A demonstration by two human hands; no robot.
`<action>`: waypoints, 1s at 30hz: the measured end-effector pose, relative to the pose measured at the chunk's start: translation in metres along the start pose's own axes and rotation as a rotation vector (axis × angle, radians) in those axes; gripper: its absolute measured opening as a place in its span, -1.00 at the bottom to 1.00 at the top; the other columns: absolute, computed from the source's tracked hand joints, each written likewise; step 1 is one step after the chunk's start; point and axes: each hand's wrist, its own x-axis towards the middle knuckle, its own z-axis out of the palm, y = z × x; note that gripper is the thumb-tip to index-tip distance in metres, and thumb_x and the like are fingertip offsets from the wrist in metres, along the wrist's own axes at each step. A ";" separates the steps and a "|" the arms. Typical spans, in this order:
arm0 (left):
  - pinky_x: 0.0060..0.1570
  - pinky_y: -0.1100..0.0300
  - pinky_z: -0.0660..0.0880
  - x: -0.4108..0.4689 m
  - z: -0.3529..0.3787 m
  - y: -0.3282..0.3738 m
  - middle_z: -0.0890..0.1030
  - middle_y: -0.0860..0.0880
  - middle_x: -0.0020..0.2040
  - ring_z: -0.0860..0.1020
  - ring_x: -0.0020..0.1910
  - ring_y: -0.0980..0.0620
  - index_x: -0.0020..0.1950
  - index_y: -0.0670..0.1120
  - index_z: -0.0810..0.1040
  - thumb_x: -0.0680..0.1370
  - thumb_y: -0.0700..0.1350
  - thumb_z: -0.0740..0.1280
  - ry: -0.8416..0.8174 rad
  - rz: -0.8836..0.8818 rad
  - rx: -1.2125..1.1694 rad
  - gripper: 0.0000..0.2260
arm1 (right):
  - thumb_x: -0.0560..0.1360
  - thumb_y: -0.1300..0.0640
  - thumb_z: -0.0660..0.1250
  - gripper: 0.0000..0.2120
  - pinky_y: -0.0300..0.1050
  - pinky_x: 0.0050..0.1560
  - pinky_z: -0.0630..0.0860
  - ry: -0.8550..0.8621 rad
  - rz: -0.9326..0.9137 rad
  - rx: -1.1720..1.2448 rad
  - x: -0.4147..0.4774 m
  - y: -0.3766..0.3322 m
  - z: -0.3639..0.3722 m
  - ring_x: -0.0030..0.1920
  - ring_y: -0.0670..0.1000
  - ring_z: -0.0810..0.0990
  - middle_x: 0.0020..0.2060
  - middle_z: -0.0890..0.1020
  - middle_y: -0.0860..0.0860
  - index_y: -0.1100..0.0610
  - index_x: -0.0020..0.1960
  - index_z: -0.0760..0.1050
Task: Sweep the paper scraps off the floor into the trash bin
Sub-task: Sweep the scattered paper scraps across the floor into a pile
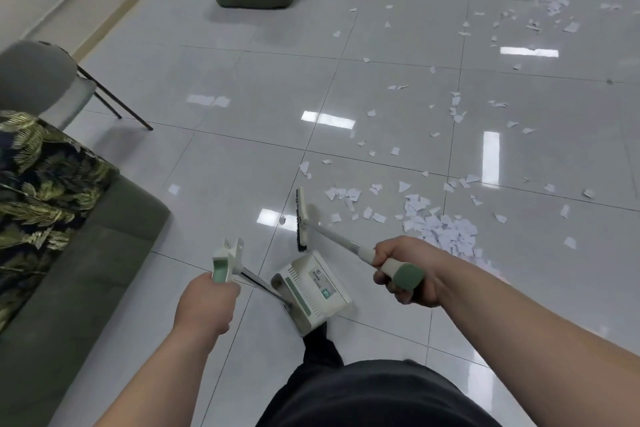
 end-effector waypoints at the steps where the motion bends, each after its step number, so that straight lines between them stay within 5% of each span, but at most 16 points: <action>1: -0.41 0.17 0.23 0.010 -0.006 0.002 0.32 -0.09 -0.39 0.24 -0.44 -0.05 -0.24 -0.13 0.36 0.43 -0.31 0.21 -0.004 -0.003 -0.012 -0.89 | 0.39 0.23 0.27 -0.81 -0.32 -0.54 0.15 -0.013 0.004 -0.010 0.014 -0.009 0.013 -0.58 -0.01 0.34 -0.41 0.51 0.10 0.16 0.01 0.41; 7: -0.41 0.16 0.20 0.082 -0.048 0.007 0.28 -0.07 -0.38 0.20 -0.40 -0.04 -0.23 -0.11 0.33 0.43 -0.30 0.21 -0.041 -0.034 -0.004 -0.89 | 0.38 0.22 0.27 -0.80 -0.30 -0.53 0.15 -0.068 0.031 0.020 0.090 -0.060 0.091 -0.58 -0.02 0.35 -0.42 0.52 0.08 0.15 -0.01 0.39; 13: -0.41 0.15 0.25 0.148 -0.070 0.012 0.33 -0.10 -0.35 0.24 -0.40 -0.06 -0.20 -0.12 0.38 0.44 -0.30 0.21 -0.092 -0.047 0.006 -0.91 | 0.32 0.23 0.30 -0.75 -0.30 -0.57 0.22 0.057 0.115 0.116 0.129 -0.089 0.114 -0.57 -0.02 0.32 -0.41 0.51 0.07 0.15 0.00 0.40; 30: -0.48 0.21 0.29 0.193 -0.074 0.053 0.34 -0.08 -0.42 0.28 -0.42 -0.08 -0.27 -0.14 0.38 0.46 -0.30 0.23 -0.254 0.138 0.046 -0.87 | 0.35 0.25 0.30 -0.82 -0.35 -0.65 0.21 0.482 0.046 0.509 0.032 -0.066 0.055 -0.64 -0.03 0.33 -0.42 0.51 0.09 0.20 -0.05 0.44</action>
